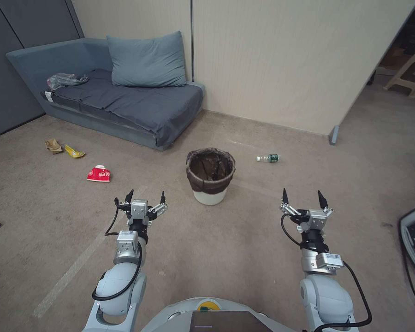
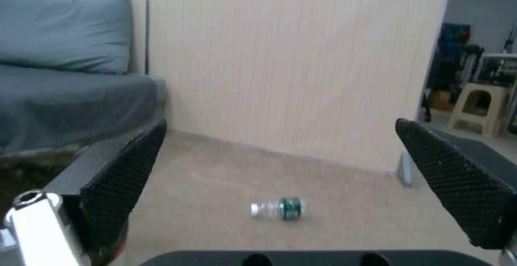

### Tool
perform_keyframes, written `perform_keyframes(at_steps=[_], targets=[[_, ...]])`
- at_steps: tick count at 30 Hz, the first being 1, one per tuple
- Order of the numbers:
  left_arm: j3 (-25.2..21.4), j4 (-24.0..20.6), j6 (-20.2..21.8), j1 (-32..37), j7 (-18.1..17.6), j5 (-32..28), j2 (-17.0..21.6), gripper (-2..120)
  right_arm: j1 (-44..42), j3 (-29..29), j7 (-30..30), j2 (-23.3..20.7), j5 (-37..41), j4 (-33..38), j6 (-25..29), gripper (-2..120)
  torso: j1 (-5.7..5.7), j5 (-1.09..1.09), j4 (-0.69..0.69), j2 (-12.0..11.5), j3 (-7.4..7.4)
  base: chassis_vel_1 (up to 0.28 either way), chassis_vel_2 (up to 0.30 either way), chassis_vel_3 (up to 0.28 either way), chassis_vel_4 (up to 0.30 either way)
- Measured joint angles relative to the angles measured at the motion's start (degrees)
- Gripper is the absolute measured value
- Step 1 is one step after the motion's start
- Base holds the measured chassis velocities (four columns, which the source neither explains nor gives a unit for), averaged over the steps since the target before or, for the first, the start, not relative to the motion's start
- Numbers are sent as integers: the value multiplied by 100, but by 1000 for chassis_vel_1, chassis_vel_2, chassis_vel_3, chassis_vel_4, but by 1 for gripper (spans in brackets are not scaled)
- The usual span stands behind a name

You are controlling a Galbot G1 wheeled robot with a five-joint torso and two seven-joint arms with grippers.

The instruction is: Pick up the trash bin, then pick up the garbage from the floor and place it into the trash bin.

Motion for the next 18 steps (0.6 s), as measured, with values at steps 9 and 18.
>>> perform_keyframes(at_steps=[9, 18], targets=[[9, -2, 4, -2, 3, -15, 3, 100, 12, -3, -15, -1, -3, -22, 33, 100, 0, 2, 0, 0, 0, -249, 256, 252, -257], [8, 7, 10, -5, 2, -22, 7, 100, 29, -1, -19, -6, -6, -43, 60, 100, 1, 3, 1, 0, 1, -217, 225, 224, -224]])
